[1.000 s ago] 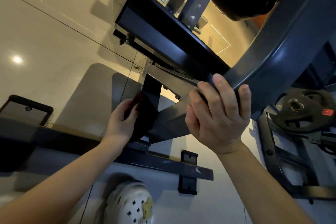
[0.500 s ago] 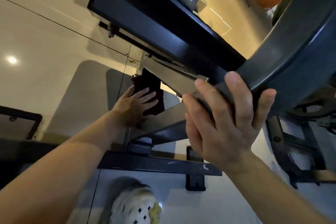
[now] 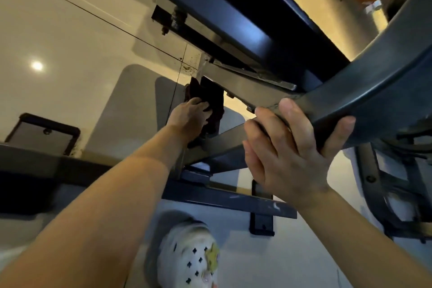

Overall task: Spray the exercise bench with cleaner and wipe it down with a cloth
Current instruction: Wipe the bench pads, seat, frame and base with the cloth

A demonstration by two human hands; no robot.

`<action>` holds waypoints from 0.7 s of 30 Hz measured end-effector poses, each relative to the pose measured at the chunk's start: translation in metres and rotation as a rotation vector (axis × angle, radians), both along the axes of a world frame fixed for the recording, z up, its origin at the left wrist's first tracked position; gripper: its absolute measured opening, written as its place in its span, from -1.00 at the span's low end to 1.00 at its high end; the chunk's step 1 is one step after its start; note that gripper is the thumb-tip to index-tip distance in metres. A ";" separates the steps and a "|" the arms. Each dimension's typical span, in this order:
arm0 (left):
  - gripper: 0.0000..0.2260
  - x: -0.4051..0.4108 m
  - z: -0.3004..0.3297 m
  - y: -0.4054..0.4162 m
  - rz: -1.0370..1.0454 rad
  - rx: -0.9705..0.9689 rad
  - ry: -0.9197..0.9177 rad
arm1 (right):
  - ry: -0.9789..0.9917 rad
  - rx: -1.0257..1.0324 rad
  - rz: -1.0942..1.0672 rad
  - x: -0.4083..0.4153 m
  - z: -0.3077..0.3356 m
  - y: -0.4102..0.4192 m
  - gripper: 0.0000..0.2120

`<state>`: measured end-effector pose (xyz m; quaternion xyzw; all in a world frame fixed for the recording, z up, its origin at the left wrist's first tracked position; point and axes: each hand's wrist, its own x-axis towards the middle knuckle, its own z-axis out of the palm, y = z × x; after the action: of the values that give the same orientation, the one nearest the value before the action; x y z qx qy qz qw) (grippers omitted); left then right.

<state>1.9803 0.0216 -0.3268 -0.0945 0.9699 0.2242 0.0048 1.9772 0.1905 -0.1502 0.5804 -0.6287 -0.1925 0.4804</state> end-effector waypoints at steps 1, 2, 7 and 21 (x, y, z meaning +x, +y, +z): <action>-0.63 0.010 0.000 -0.002 -0.058 -0.044 0.001 | -0.005 -0.006 0.000 0.001 0.001 -0.001 -0.73; -0.64 0.020 0.000 -0.002 -0.111 -0.086 0.000 | -0.017 -0.013 0.001 0.001 -0.001 -0.001 -0.73; -0.60 0.039 0.002 -0.016 -0.189 -0.081 -0.031 | -0.157 -0.071 0.040 0.005 -0.007 -0.005 -0.77; -0.52 -0.044 -0.013 0.008 -0.059 -0.096 -0.100 | -0.148 0.022 0.015 -0.001 -0.008 0.001 -0.72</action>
<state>1.9360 0.0293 -0.3402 -0.0771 0.9805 0.1722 0.0552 1.9765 0.1919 -0.1585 0.6030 -0.6560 -0.1523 0.4277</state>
